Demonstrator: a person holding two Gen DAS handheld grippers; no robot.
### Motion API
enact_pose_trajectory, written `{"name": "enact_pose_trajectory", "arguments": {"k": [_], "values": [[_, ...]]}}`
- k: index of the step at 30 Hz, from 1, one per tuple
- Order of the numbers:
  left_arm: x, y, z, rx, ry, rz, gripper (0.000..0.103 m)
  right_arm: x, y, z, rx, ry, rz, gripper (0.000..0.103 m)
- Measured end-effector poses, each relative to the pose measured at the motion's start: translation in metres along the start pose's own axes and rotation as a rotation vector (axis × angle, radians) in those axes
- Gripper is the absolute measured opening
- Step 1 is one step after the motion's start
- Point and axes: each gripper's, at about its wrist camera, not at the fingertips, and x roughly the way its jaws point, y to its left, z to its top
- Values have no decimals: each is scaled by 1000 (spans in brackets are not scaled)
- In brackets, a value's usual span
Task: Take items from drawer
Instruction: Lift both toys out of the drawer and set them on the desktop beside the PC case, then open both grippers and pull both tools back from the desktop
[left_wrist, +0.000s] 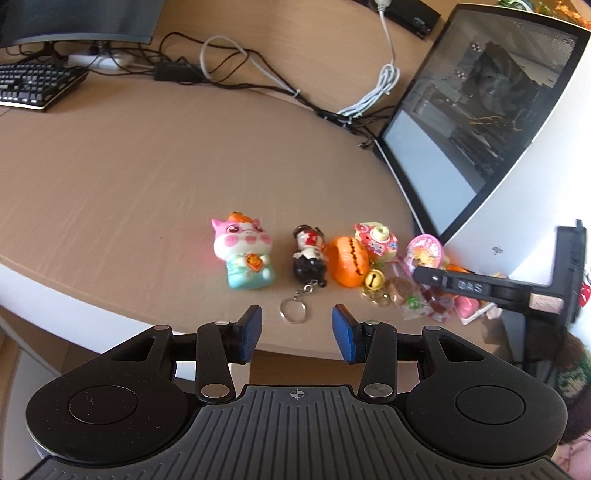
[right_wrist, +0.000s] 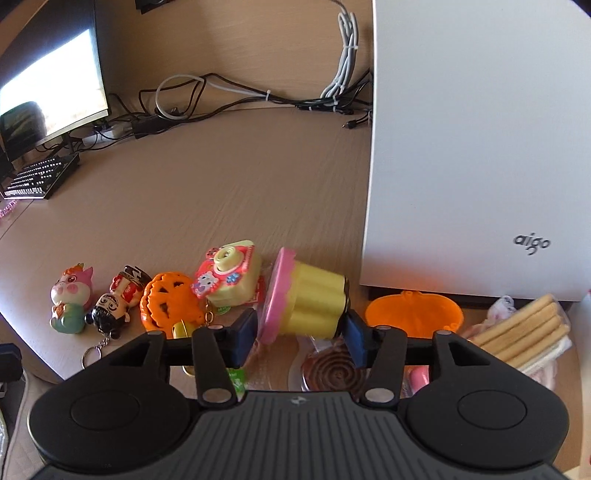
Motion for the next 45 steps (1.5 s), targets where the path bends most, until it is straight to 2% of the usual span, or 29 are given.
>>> {"name": "enact_pose_trajectory", "arguments": {"k": [5,9,13,19,21,23,27,31,37,43,45], "values": [[1,2,-2,10,5,13,46,-22,5,-10,-33,-43,-55,59],[-15,0,-9,32,-13,13,46,-54,2,-18,16,-82,-73,59],[-46,-2,-23,49,-51,4,46,-101,4,-37,79,-129,-77,70],[-90,-14,-61,113,-117,-27,46,-169,32,-86,96,-166,-123,73],[-101,-21,-80,156,-140,-38,46,-192,43,-104,87,-193,-149,77],[-109,-28,-99,172,-141,-37,46,-211,51,-122,91,-233,-188,84],[-120,-42,-128,203,-123,-74,46,-239,56,-153,98,-252,-227,85],[-128,-58,-158,264,-122,-59,46,-251,54,-179,108,-222,-225,85],[-133,-79,-208,267,-104,-38,46,-262,47,-226,91,-162,-211,85],[-114,-97,-268,332,-165,119,46,-247,32,-295,96,-137,-234,85],[-100,-94,-283,349,-163,143,46,-231,34,-317,63,-128,-278,85]]}}
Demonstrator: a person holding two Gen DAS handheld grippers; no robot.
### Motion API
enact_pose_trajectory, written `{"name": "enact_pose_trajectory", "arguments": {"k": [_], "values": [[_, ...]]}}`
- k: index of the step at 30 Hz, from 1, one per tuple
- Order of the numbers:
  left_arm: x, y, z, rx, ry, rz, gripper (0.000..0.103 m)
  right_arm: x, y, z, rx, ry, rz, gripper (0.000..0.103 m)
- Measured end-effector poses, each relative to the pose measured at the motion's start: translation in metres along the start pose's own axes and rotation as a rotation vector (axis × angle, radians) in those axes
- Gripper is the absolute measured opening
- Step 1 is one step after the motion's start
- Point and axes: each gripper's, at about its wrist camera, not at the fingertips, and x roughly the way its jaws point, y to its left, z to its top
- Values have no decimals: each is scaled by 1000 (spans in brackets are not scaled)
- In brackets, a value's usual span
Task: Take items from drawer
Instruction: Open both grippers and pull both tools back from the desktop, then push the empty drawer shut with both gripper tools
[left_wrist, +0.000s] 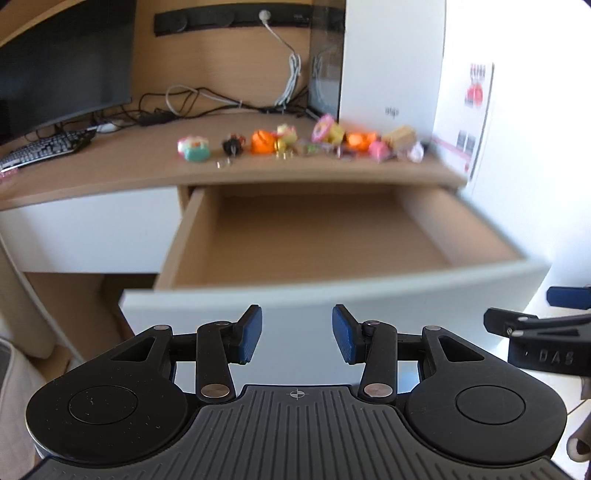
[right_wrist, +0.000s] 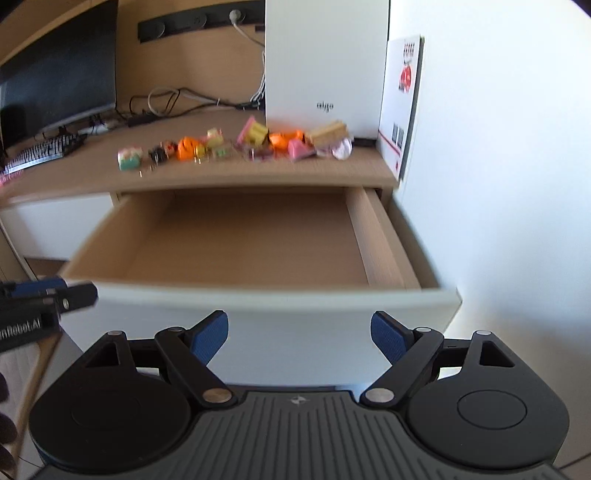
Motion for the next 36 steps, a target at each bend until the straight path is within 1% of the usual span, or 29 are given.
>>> {"name": "enact_pose_trajectory", "arguments": {"k": [1,3,5,10,12,15,21,27,30,33,36], "values": [[5,-1,-7,-1,8,9,46,5,3,-10,-13,-7,-15,85],[16,-1,-17,-28,22,25,46,12,7,-27,-24,-23,-10,85],[21,-2,-23,-37,12,33,46,20,9,-38,-21,-39,-7,85],[27,-5,-33,-9,-59,70,46,44,2,-49,74,-54,-8,85],[30,-3,-36,-10,-79,87,46,50,1,-50,73,-78,-20,85],[36,0,-37,-31,-80,100,46,59,2,-48,70,-99,-33,85],[43,2,-35,-27,-87,107,49,69,0,-42,85,-114,-47,85],[63,3,-23,-25,-96,80,63,85,2,-30,78,-115,-56,85],[76,3,-15,-13,-101,77,66,97,3,-19,82,-109,-51,85],[91,5,-5,-23,-95,73,70,111,5,-9,72,-108,-48,85],[108,6,4,-18,-81,73,77,124,10,-1,50,-118,-65,85]]}}
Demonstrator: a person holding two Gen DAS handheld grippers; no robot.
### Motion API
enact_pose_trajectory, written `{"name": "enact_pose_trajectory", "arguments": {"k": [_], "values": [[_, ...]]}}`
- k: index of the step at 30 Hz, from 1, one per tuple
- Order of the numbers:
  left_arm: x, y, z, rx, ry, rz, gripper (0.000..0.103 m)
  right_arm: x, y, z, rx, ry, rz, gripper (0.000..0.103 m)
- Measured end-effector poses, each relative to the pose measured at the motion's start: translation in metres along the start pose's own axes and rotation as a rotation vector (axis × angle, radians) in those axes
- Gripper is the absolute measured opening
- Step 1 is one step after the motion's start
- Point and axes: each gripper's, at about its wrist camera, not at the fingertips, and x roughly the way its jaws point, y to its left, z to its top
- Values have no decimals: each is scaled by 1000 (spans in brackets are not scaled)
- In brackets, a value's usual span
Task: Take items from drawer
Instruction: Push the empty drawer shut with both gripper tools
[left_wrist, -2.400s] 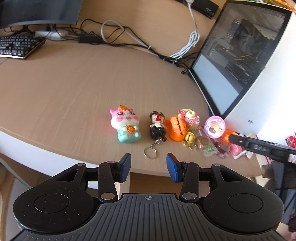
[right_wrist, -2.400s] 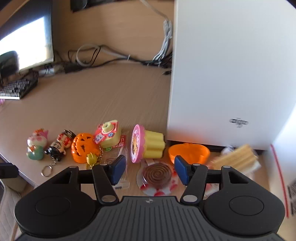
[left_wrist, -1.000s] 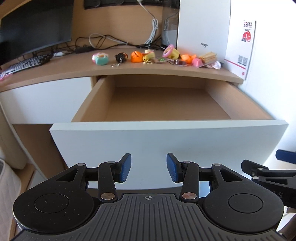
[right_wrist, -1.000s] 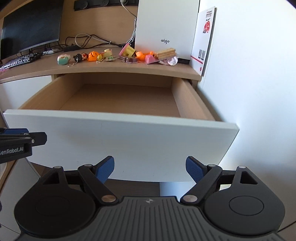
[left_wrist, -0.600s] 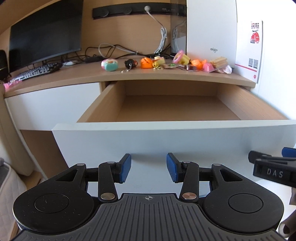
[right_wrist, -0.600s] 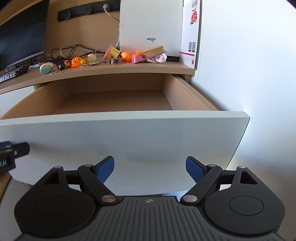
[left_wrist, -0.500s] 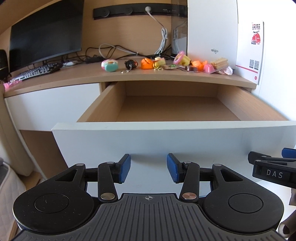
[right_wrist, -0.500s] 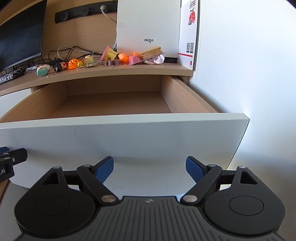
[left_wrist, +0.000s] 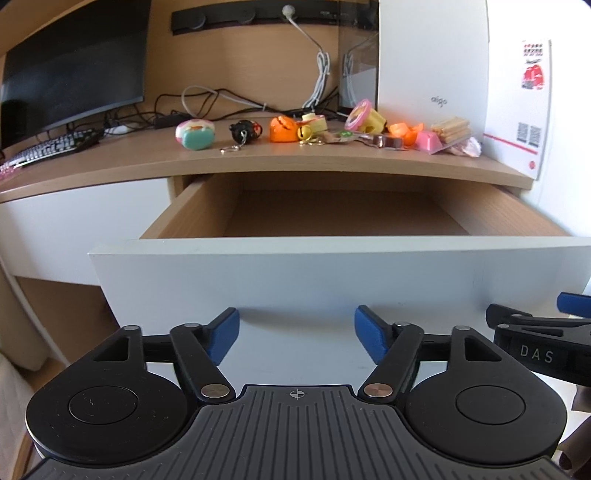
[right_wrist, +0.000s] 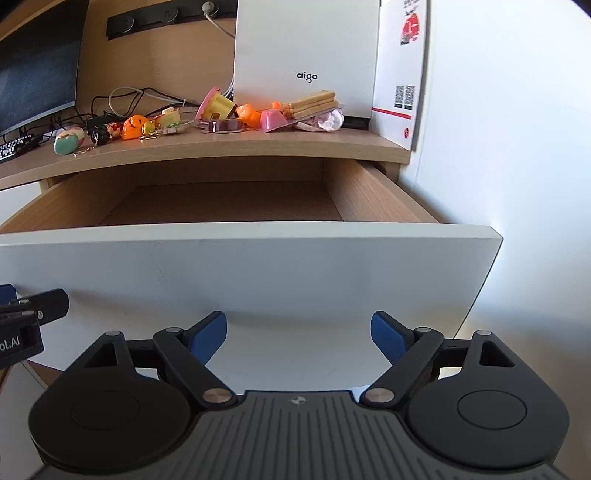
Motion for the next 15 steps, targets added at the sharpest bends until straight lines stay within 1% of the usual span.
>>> {"name": "enact_pose_trajectory", "arguments": {"k": [8,11,15], "values": [[44,3,16,4,15,-13,93,35,3,22,29,6,-8,86],[59,5,22,6,15,-22,95,47,7,30,11,1,-20,86],[79,12,31,2,12,-30,95,65,10,40,14,-3,-26,86]]}}
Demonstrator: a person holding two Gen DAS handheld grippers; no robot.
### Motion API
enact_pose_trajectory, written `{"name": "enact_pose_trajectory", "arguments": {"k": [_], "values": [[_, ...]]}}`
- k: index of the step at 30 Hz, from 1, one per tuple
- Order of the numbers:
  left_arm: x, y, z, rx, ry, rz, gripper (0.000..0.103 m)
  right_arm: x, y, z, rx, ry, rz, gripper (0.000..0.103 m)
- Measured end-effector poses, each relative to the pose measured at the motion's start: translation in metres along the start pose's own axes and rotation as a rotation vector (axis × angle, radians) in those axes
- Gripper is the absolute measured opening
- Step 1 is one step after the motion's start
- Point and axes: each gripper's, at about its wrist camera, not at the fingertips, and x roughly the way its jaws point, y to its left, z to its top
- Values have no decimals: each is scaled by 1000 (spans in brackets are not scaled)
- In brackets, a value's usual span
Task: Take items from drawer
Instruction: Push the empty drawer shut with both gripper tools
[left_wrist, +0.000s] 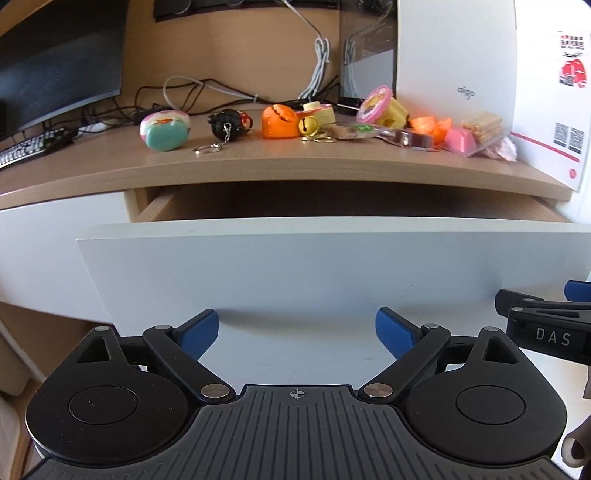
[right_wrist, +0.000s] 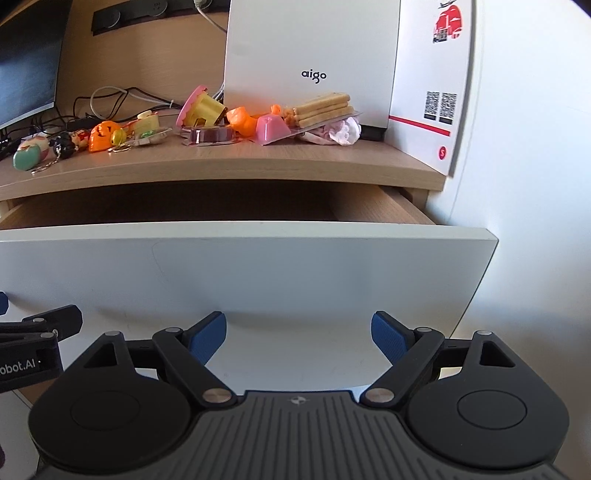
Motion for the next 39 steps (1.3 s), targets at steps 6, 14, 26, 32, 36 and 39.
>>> {"name": "enact_pose_trajectory", "arguments": {"k": [6,14,26,32,36,39], "values": [[29,17,12,-14,1,2,95,26,8,15,4,-13,-26,86],[54,35,23,-38,5,-12,96,50,12,30,26,-16,-80,86],[65,41,27,-67,17,-33,103,61,13,40,4,-8,-136,101],[58,43,25,-55,20,-35,103,61,9,41,-31,6,-118,97],[27,46,28,-58,45,-46,103,37,-4,40,22,73,-69,96],[-9,47,34,-65,75,-67,103,-2,-11,39,21,94,-30,96]]}}
